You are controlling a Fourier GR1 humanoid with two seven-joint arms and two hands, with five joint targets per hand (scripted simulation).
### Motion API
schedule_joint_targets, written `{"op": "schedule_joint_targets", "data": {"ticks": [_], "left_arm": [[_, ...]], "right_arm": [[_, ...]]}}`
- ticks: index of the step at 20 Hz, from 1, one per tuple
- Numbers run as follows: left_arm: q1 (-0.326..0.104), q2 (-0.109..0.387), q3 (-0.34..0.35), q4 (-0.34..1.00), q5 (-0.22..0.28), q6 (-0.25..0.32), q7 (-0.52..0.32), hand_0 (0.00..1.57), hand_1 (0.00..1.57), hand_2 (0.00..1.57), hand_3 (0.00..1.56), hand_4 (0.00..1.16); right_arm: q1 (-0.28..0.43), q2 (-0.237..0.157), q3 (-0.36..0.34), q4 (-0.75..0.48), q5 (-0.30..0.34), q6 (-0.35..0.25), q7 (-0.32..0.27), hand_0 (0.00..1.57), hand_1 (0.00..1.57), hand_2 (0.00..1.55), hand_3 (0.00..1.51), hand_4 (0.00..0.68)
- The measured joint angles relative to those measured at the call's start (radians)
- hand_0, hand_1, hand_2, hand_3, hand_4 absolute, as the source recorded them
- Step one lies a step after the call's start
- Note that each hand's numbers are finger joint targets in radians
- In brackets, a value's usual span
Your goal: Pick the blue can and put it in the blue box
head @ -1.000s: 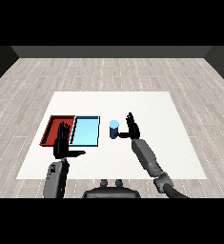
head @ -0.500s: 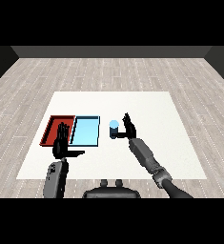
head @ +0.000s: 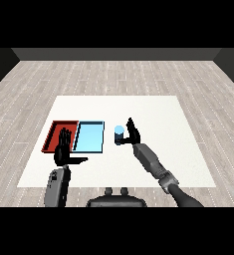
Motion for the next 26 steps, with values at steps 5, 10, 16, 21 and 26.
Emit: {"op": "schedule_joint_targets", "data": {"ticks": [5,10,16,21,26], "left_arm": [[0.018,-0.003,-0.002,0.000,-0.001,-0.004,-0.012,0.00,0.00,0.00,0.00,0.00],[0.022,0.001,-0.003,-0.011,-0.005,-0.002,-0.006,0.00,0.00,0.00,0.00,0.00],[0.029,-0.003,-0.006,-0.024,0.001,-0.004,0.002,0.00,0.00,0.00,0.00,0.00],[0.003,-0.008,-0.007,-0.035,0.003,0.014,0.029,0.00,0.00,0.00,0.00,0.00],[0.002,-0.013,-0.012,-0.041,-0.006,0.025,0.031,0.00,0.00,0.00,0.00,0.00]], "right_arm": [[-0.019,0.000,0.063,0.027,-0.072,0.000,-0.020,0.00,0.00,0.00,0.00,0.000],[-0.052,0.000,0.098,0.059,-0.117,-0.001,-0.026,0.00,0.00,0.00,0.00,0.000],[-0.064,0.000,0.180,0.063,-0.190,-0.015,-0.025,0.00,0.00,0.00,0.00,0.000],[-0.070,0.000,0.215,0.064,-0.232,-0.011,-0.030,0.00,0.00,0.00,0.00,0.000],[-0.083,0.000,0.263,0.073,-0.286,-0.067,-0.040,1.34,1.34,1.39,1.33,0.397]]}}
